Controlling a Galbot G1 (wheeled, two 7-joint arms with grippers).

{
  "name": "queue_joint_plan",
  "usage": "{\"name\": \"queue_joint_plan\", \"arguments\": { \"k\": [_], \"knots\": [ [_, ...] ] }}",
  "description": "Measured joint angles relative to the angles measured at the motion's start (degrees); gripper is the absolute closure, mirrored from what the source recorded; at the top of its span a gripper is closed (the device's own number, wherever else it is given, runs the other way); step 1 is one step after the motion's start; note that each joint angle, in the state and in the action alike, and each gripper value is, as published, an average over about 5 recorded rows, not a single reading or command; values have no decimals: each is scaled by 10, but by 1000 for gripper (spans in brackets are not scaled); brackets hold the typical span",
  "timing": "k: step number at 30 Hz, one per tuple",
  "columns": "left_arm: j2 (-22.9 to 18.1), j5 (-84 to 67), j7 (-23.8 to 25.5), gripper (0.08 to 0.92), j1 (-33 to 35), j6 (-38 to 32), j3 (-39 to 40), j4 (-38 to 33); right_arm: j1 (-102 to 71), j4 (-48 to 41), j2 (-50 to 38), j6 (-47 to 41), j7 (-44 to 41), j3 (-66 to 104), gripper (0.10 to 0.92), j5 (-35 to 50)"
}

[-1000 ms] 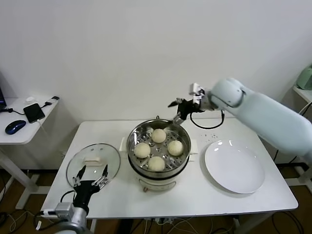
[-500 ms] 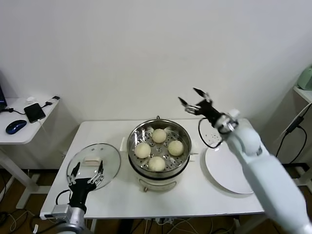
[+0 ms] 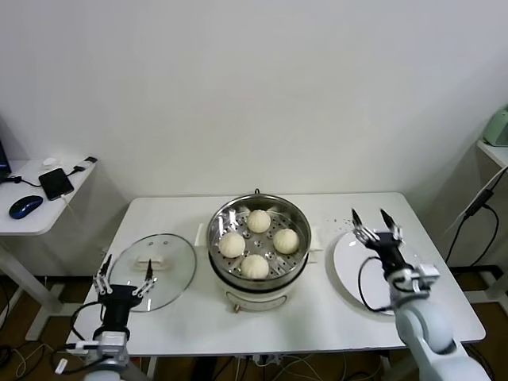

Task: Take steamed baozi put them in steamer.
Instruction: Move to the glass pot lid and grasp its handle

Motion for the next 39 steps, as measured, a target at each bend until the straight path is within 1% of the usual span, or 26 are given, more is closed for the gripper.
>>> {"name": "queue_joint_plan", "arguments": {
  "k": [3,5,11,17,26,39],
  "knots": [
    [24,115,-26,177,-10,-11,4,25,-29,6,-4,6,10,10,203,4],
    [43,187,-32,177,-17,-15,7,37,-44,10,-7,8,15,15,202,5],
    [99,342,-28,177,-42,-36,10,78,-69,17,-10,9,25,24,203,9],
    [131,421,-23,177,-70,-46,18,128,-76,20,-11,4,32,29,203,11],
    [151,481,-31,177,-108,-31,37,193,-77,20,-8,-5,39,34,203,17],
    [152,511,-38,177,-157,-9,64,267,-74,9,-6,-6,42,36,203,20]
  ]
}}
